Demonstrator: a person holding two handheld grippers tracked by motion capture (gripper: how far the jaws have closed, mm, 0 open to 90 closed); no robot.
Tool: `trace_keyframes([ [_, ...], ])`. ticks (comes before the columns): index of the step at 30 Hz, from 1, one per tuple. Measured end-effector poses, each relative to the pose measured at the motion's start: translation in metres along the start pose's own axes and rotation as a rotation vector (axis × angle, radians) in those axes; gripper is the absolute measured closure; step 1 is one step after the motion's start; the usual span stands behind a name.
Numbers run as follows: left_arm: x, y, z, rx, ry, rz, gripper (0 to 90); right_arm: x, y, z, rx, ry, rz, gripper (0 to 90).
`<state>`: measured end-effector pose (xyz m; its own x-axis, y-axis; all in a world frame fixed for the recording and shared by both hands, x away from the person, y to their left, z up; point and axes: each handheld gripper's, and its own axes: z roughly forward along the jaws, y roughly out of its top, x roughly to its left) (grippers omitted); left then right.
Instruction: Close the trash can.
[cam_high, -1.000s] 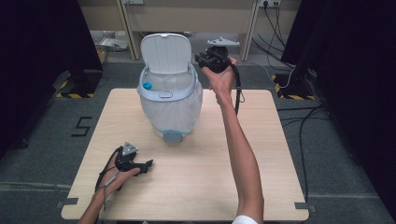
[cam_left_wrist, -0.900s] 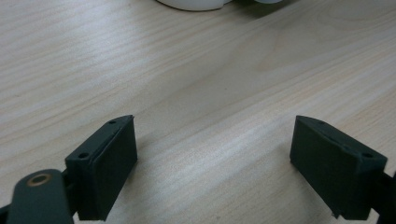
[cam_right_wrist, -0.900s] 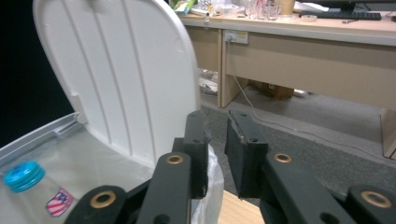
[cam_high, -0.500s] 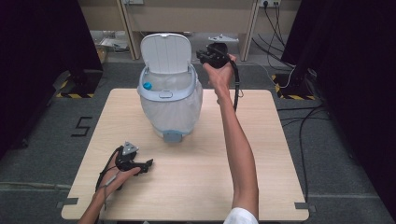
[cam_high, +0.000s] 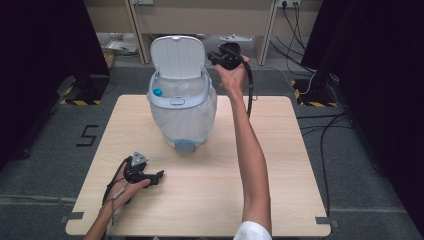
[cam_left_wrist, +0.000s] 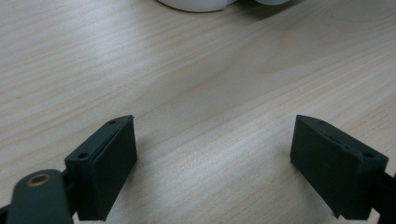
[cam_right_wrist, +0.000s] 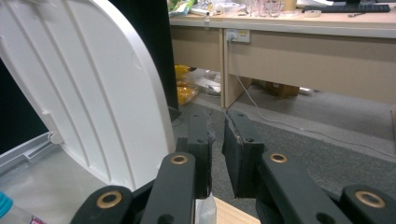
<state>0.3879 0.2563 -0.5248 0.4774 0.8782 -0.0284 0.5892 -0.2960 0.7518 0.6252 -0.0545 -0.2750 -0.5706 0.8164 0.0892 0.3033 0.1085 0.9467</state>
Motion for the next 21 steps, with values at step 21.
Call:
trace_keyframes([
  [21,0.0,0.0,0.0,-0.003,0.0,-0.003,13.6,-0.003,-0.001,0.015,-0.031,0.163,0.021,84.1],
])
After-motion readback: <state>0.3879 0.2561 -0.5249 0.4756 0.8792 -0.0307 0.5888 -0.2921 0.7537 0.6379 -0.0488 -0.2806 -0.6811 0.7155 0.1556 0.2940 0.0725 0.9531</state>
